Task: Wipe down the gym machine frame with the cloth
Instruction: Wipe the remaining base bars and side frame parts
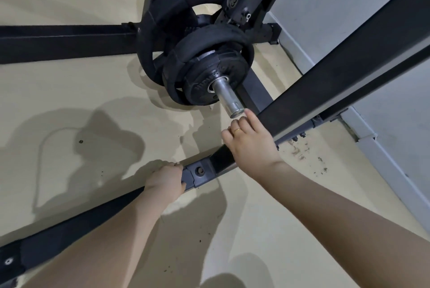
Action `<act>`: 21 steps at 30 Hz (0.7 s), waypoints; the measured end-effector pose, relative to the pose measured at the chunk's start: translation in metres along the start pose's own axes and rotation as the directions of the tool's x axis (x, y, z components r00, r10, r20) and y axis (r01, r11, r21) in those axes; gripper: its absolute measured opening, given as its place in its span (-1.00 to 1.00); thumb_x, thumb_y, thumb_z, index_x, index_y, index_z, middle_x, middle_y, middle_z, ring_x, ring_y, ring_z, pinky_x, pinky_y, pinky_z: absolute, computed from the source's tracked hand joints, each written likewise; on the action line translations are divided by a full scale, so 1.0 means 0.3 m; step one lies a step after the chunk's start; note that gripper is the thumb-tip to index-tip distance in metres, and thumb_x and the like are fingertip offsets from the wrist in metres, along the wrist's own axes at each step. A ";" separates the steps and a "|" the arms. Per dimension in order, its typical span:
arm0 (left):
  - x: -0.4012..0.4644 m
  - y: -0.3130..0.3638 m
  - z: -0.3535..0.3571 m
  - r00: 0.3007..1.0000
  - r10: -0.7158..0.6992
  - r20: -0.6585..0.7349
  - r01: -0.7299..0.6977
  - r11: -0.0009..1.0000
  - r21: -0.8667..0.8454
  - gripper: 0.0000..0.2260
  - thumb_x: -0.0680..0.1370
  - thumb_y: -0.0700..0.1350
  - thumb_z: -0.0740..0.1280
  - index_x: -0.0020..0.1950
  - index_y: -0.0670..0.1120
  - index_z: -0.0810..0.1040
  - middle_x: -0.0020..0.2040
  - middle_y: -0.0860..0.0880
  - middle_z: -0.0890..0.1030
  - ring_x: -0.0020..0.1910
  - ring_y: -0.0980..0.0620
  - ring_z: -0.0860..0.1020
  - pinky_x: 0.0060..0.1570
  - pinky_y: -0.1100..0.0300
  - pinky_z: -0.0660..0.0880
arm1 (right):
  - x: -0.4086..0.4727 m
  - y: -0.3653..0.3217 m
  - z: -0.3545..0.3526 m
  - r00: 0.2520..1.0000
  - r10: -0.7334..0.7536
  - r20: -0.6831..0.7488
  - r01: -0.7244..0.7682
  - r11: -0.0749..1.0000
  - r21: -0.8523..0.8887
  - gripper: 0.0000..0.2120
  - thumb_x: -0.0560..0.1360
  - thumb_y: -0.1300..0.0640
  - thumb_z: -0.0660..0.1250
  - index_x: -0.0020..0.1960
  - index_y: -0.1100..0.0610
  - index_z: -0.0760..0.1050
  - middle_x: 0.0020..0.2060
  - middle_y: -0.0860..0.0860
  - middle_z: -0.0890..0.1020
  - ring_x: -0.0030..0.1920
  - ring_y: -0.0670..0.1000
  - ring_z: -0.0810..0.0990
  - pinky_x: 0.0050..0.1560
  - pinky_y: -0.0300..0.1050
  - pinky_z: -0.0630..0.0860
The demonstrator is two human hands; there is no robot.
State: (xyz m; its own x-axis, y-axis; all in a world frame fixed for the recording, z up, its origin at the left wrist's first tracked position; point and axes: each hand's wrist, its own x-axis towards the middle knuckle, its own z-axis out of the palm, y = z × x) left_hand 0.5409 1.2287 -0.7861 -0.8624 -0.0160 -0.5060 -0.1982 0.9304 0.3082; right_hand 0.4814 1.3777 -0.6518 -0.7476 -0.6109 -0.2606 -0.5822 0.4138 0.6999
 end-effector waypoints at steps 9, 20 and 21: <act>0.047 -0.026 -0.102 0.961 0.070 -0.267 -0.176 0.901 -0.396 -0.59 0.59 -0.05 0.26 0.43 -0.05 0.32 0.34 0.01 0.44 0.22 -0.03 0.47 0.13 0.17 0.40 | -0.018 0.045 -0.037 0.995 0.095 0.037 -0.092 0.994 -0.066 -0.49 0.51 0.25 -0.17 0.42 0.30 0.20 0.29 0.26 0.40 0.34 0.29 0.31 0.49 0.21 -0.09; 0.137 0.029 -0.010 0.966 0.154 -0.210 -0.244 0.816 -0.524 -0.44 0.52 -0.11 0.34 0.48 -0.02 0.22 0.46 -0.01 0.29 0.40 -0.03 0.28 0.28 0.11 0.30 | 0.210 -0.205 0.098 0.898 -0.097 0.429 0.079 0.995 0.059 -0.64 0.60 0.09 0.05 0.34 0.19 0.31 0.22 0.14 0.49 0.23 0.16 0.43 0.35 0.14 0.19; 0.144 0.029 -0.010 0.965 0.152 -0.212 -0.244 0.817 -0.523 -0.44 0.52 -0.09 0.35 0.47 -0.02 0.23 0.45 0.00 0.31 0.38 -0.03 0.31 0.25 0.12 0.31 | 0.212 -0.202 0.088 0.894 -0.108 0.435 0.087 0.994 0.066 -0.66 0.59 0.11 0.07 0.33 0.19 0.33 0.20 0.14 0.50 0.22 0.16 0.44 0.34 0.12 0.22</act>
State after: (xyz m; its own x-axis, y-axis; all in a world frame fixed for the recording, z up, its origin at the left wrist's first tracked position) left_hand 0.5006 1.2349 -0.8030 -0.9615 0.0481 -0.2704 -0.1954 0.5723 0.7965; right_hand 0.4609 1.3316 -0.7284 -0.7447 -0.2968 -0.5977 -0.6652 0.4026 0.6289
